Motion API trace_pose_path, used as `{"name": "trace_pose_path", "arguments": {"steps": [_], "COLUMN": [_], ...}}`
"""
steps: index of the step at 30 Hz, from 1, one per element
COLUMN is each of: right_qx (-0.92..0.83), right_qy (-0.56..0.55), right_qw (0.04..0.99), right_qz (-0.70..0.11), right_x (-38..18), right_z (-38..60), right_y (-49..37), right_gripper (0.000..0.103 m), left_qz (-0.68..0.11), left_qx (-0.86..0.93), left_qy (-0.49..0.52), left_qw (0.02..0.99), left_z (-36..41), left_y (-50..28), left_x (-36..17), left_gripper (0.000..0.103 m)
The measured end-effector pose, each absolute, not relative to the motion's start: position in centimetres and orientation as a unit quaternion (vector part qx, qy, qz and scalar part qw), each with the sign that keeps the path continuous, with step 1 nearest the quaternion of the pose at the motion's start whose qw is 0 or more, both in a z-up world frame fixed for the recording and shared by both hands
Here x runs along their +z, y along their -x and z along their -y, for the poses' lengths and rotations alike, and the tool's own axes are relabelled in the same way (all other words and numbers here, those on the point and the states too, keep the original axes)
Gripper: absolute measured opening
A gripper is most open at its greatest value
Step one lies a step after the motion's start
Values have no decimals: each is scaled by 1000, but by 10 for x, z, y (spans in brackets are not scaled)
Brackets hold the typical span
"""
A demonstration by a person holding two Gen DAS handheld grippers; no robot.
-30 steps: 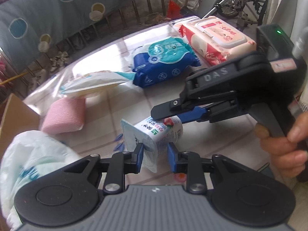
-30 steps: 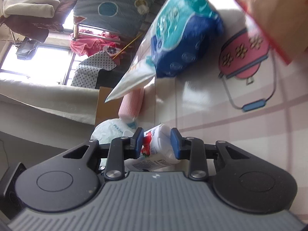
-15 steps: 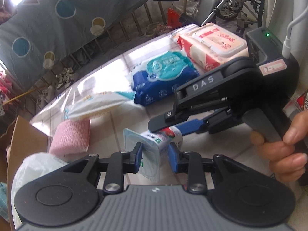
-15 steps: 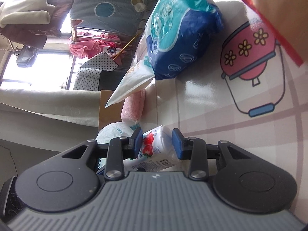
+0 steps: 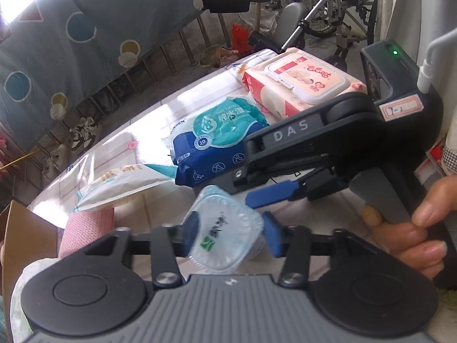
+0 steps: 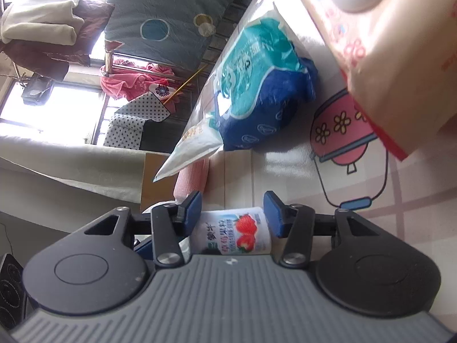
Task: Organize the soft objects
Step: 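Grasp the yogurt cup with the left gripper while the right gripper holds it, then open the right gripper to release the cup while the left gripper holds it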
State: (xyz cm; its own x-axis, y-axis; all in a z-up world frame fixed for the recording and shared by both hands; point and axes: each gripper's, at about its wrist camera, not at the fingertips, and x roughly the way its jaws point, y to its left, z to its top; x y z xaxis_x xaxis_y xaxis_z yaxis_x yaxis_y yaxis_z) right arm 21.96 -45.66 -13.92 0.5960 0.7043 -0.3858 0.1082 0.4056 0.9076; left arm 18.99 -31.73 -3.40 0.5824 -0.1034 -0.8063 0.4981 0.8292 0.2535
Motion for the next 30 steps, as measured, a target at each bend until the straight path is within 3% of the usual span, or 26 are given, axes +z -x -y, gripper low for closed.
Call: {"name": "trace_pose_path", "arguments": {"steps": [1, 6, 11, 18, 30], "right_qx": [202, 222, 245, 281, 283], "right_qy": [-508, -539, -552, -569, -558], "right_qw": [737, 719, 702, 659, 682], "right_qz": [-397, -378, -378, -404, -379], "right_x": [-139, -142, -142, -151, -137], "right_z": [459, 465, 460, 436, 444], "right_y": [-219, -219, -219, -221, -214], "right_gripper": [50, 50, 50, 52, 67], "left_qz": [-419, -430, -467, -471, -480], "left_qx": [-173, -158, -166, -170, -176], "left_qy": [-235, -213, -162, -165, -188], "left_qw": [860, 863, 853, 850, 839], "left_z": [316, 303, 291, 286, 290], "left_y": [-188, -190, -201, -194, -187], "left_x": [-33, -31, -34, -33, -34], "left_gripper": [66, 77, 79, 82, 93]}}
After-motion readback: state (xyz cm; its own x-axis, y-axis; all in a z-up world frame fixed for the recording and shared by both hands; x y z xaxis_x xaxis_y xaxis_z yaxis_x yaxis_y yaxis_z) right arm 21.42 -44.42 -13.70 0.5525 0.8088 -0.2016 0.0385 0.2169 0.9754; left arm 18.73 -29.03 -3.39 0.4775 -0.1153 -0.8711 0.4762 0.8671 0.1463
